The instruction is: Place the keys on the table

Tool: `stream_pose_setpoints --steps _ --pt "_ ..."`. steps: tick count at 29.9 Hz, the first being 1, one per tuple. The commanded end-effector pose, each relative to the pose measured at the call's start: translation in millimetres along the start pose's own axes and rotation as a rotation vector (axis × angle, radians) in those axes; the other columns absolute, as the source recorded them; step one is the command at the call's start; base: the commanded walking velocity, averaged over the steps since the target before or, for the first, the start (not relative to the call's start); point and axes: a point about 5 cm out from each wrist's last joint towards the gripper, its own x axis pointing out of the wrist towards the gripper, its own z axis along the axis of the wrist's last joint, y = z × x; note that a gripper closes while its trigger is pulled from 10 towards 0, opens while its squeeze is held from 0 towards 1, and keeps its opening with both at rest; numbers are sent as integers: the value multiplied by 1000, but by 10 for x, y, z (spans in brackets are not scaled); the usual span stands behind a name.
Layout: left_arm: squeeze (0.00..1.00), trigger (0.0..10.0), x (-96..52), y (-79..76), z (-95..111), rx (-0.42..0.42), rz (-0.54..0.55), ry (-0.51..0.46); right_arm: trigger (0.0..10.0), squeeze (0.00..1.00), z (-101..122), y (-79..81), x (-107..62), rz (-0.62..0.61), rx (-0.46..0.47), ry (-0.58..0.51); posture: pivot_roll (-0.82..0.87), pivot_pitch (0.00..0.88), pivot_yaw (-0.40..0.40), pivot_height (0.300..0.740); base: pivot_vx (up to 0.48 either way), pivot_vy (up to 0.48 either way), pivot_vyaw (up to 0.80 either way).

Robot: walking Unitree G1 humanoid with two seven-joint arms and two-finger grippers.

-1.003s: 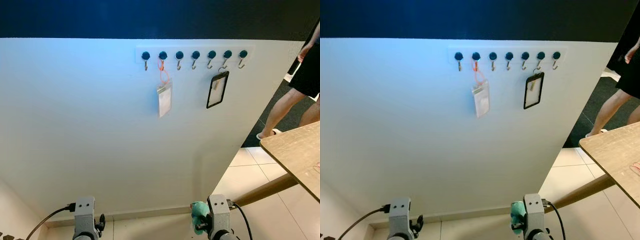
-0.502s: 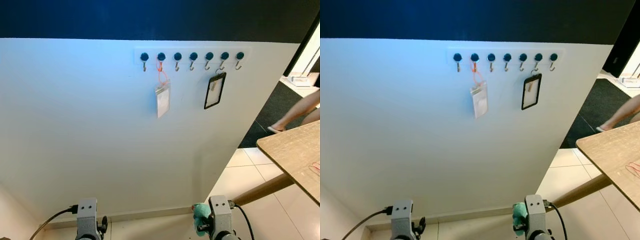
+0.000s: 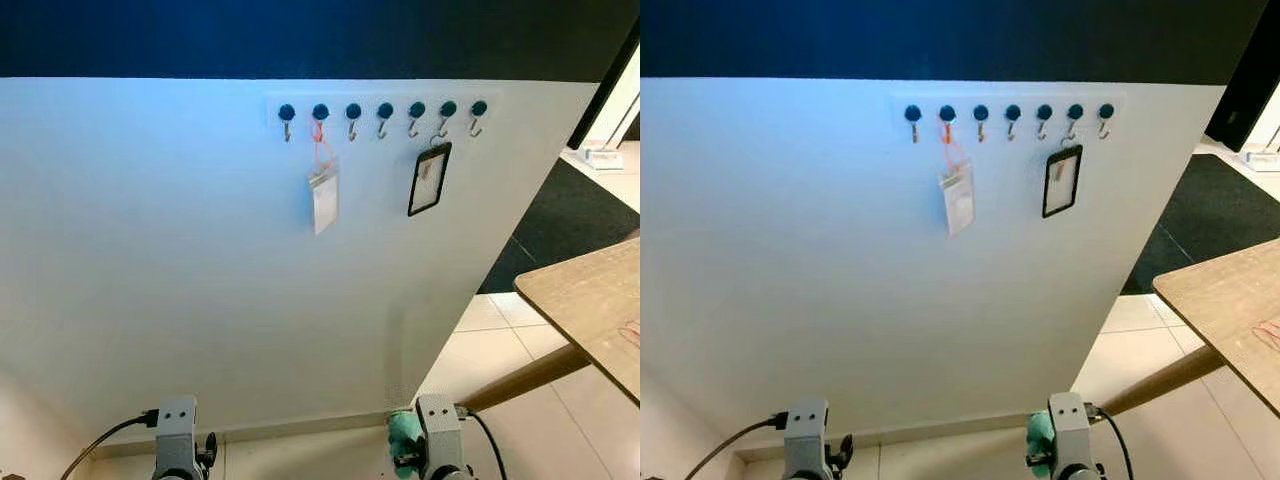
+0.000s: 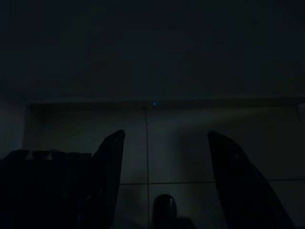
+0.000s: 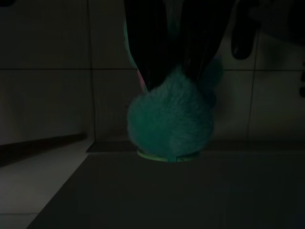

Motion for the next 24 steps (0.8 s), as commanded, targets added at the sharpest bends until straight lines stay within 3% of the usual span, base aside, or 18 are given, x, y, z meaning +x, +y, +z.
stream_pose_setpoints --steps 1,24 --pt "0 10000 -10 -15 -17 15 -13 3 10000 0 -67 0 -18 -13 20 28 13 38 -17 740 0 0 0" --pt "0 10000 -10 -47 -34 9 -13 10 10000 0 -121 -42 -37 -31 18 64 14 34 -28 740 0 0 0"
